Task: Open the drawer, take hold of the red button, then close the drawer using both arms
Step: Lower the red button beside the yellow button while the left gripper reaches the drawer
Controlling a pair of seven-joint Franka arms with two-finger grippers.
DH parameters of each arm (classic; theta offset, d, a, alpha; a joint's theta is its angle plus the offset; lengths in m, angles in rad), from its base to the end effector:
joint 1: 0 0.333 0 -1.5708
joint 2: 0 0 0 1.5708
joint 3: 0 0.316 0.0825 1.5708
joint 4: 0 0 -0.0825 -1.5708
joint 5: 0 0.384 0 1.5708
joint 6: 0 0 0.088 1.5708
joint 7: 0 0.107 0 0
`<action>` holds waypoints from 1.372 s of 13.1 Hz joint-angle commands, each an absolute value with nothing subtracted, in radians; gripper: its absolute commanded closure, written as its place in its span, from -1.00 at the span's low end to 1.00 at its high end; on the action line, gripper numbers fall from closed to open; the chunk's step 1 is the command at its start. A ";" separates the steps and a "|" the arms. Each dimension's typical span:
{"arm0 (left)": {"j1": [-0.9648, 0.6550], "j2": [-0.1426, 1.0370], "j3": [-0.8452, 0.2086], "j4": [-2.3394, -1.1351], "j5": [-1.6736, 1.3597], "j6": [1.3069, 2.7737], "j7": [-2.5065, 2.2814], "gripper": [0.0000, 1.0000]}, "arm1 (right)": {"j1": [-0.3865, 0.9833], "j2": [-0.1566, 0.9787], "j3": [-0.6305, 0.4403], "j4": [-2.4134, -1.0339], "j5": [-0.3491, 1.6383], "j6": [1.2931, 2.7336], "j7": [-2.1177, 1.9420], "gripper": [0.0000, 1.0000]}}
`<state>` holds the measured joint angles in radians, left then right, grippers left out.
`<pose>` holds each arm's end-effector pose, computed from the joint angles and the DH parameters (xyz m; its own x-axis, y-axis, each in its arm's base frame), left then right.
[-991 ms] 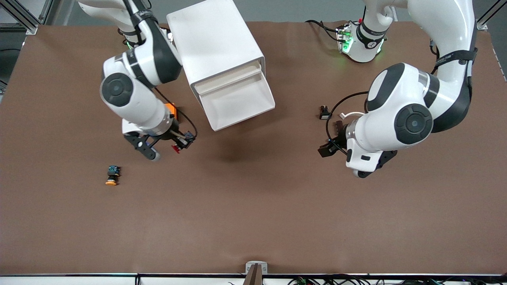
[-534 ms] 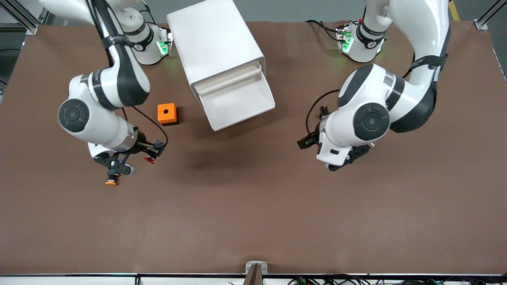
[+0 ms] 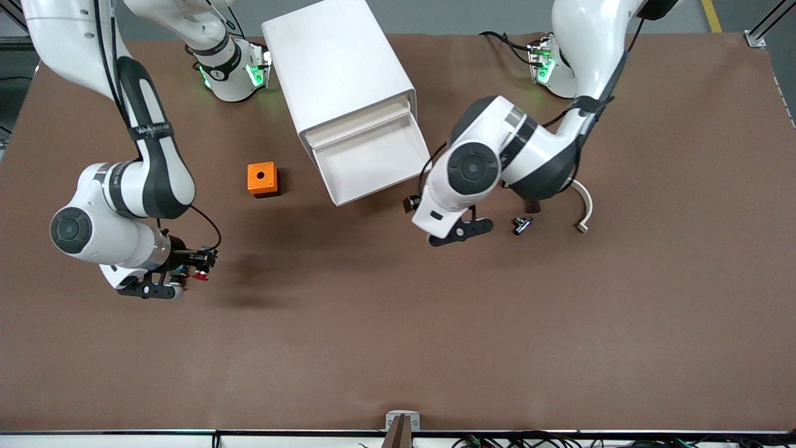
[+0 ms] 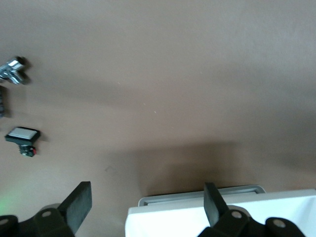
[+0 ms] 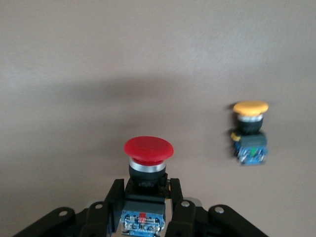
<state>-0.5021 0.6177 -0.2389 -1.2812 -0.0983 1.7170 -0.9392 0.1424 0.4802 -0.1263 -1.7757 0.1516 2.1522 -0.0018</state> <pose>0.5405 -0.4558 0.3868 0.9284 0.2393 -0.2842 0.2493 -0.9684 -0.0010 0.6452 0.0228 0.2827 0.9933 -0.0571 -0.1000 -0.0633 -0.9962 -0.0597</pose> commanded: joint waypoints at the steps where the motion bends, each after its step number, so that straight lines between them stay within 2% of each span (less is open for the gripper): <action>1: -0.512 0.627 -0.224 -1.275 -0.066 1.727 -0.945 -1.00 | 0.100 0.540 -0.106 -1.763 0.167 2.210 -0.066 0.99; 5: -0.538 0.675 -0.233 -1.275 0.032 1.837 -0.946 -1.00 | 0.098 0.592 -0.104 -1.763 0.169 2.255 -0.067 0.98; 8: -0.574 0.693 -0.236 -1.301 0.021 1.853 -0.966 -1.00 | 0.100 0.620 -0.101 -1.766 0.169 2.286 -0.067 0.96; 10: -0.598 0.712 -0.235 -1.313 0.037 1.865 -0.944 -1.00 | 0.103 0.626 -0.100 -1.766 0.170 2.284 -0.064 0.80; 11: -0.601 0.716 -0.235 -1.312 0.037 1.865 -0.940 -1.00 | 0.104 0.626 -0.100 -1.766 0.170 2.283 -0.061 0.64; 14: -0.643 0.727 -0.238 -1.313 0.017 1.865 -0.951 -1.00 | 0.100 0.624 -0.100 -1.763 0.170 2.279 -0.051 -0.44; 15: -0.662 0.738 -0.238 -1.313 -0.004 1.865 -0.954 -1.00 | 0.098 0.621 -0.100 -1.758 0.170 2.279 -0.051 -0.61; 16: -0.678 0.745 -0.238 -1.313 -0.043 1.865 -0.957 -1.00 | 0.094 0.609 -0.101 -1.758 0.170 2.279 -0.058 -1.00; 18: -0.695 0.739 -0.238 -1.313 -0.107 1.856 -0.960 -1.00 | 0.086 0.560 -0.103 -1.761 0.169 2.266 -0.054 -1.00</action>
<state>-0.6787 0.7441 -0.2398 -1.3122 -0.0583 1.8565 -0.9501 0.1096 0.6149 -0.1124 -1.7568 0.1531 2.2838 -0.0494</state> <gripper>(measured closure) 0.000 0.093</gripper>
